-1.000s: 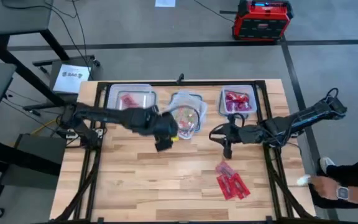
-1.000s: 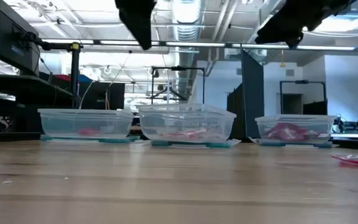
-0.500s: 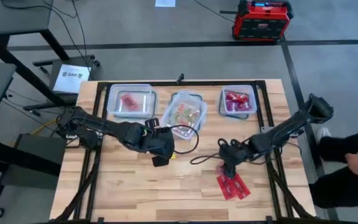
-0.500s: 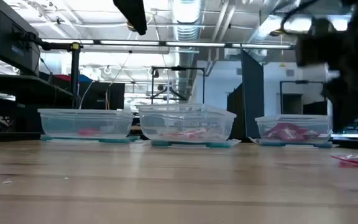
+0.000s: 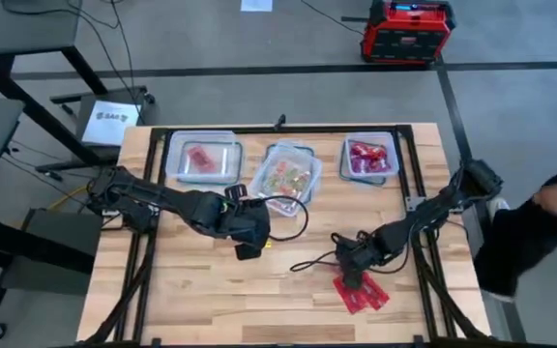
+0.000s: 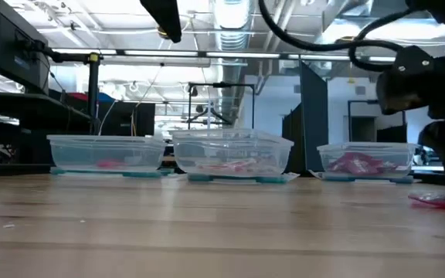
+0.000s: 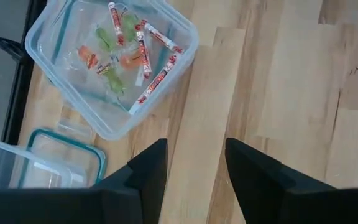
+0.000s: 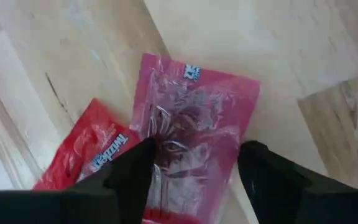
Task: Sort candy
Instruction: Put the top center red candy into the left transparent bin
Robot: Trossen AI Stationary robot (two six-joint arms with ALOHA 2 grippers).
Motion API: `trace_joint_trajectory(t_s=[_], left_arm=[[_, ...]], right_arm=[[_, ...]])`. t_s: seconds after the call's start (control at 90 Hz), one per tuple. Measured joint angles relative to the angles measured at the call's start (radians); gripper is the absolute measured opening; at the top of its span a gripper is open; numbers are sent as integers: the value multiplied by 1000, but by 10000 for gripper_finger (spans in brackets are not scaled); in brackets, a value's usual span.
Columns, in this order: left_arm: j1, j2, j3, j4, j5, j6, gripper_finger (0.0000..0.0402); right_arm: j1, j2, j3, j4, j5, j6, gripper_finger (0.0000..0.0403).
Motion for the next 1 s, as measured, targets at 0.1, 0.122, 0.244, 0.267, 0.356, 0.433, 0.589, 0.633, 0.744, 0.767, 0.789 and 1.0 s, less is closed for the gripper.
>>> trace_joint_trajectory(t_s=[0.1, 0.122, 0.244, 0.267, 0.356, 0.433, 0.589, 0.633, 0.744, 0.767, 0.789, 1.0], left_arm=[[0, 0, 0, 1, 0, 0, 148], [0, 0, 0, 0, 0, 0, 148], [0, 0, 0, 2, -1, 0, 148], [0, 0, 0, 2, -1, 1, 148], [0, 0, 0, 2, -4, 11, 148], [-6, -3, 0, -5, -29, 18, 148], [-22, -30, 0, -10, -107, 19, 148], [-25, -37, 0, -10, -112, 20, 148], [-26, -47, 0, -17, -114, 31, 148], [-28, -52, 0, -23, -113, 30, 148], [-29, -59, 0, -31, -113, 27, 148], [-55, -183, 0, -44, -216, 10, 148]], right_arm=[[-13, 10, 16, 10, -11, -85, 81], [-16, 9, 20, 10, -10, -105, 56], [-36, -24, 35, 1, 57, -190, 13], [-39, -33, 39, -4, 72, -202, 12], [-60, -80, 65, -73, 119, -268, 3], [-83, -131, 114, -80, 164, -326, 1], [-146, -194, 175, -60, 190, -463, 0], [-159, -206, 190, -23, 197, -509, 0], [-189, -214, 216, 68, 259, -627, 0], [-198, -211, 219, 85, 275, -654, 0], [-209, -207, 223, 104, 291, -681, 0], [-362, -165, 235, 495, 285, -867, 0]])
